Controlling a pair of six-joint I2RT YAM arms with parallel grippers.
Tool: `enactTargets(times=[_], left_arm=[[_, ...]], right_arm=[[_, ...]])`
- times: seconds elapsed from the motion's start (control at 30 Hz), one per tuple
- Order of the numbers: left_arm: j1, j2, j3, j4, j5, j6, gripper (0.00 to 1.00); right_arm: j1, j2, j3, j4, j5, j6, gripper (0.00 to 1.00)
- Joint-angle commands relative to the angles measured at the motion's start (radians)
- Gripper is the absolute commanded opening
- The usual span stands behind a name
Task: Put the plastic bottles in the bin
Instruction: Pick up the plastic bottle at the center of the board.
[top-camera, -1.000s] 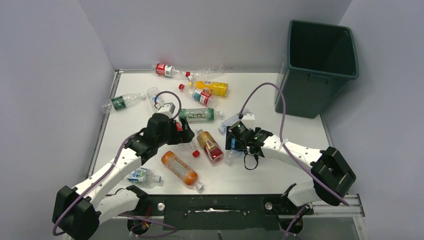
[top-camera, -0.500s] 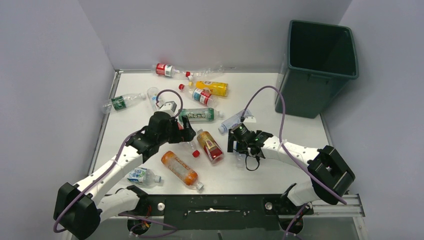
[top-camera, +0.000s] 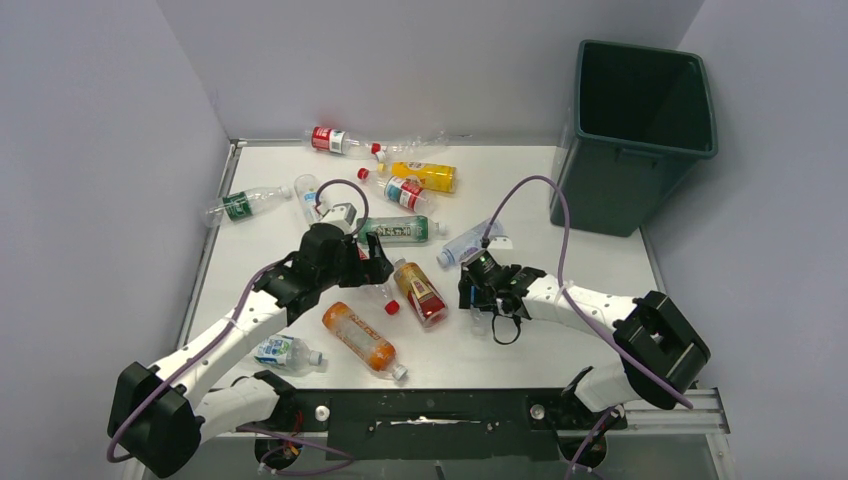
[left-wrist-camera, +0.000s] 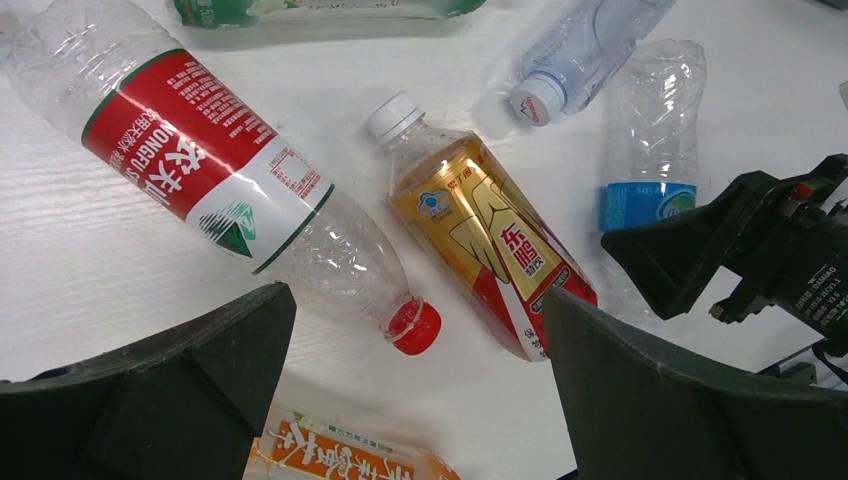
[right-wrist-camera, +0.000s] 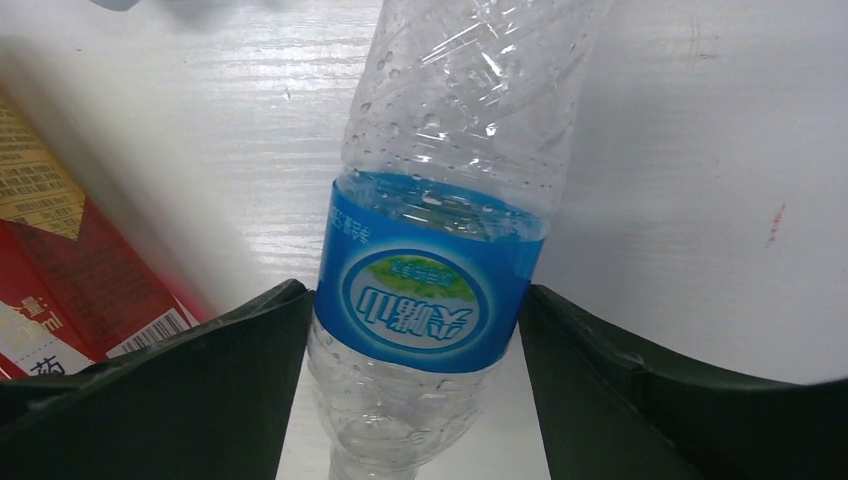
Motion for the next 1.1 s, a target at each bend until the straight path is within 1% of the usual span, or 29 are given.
enactTargets(times=[0.0,0.13,0.3,1.07], left_arm=[[-0.011,0.005,0.038,0.057,0.007,0.004,0.98],[-0.016,0.012,0.039,0.061,0.007,0.002,0.98],[-0.018,0.011,0.035,0.065,0.007,-0.001,0.98],[-0.033,-0.004,0.025,0.068,-0.002,-0.011,0.98]], right_arm=[[-0.005,-0.032,-0.004,0.036,0.006,-0.007,0.73],[-0.005,-0.043,-0.008,0.041,0.001,-0.015,0.69],[-0.005,-0.066,-0.012,0.043,0.000,-0.018,0.67],[0.012,-0.124,-0.023,0.048,0.004,-0.027,0.65]])
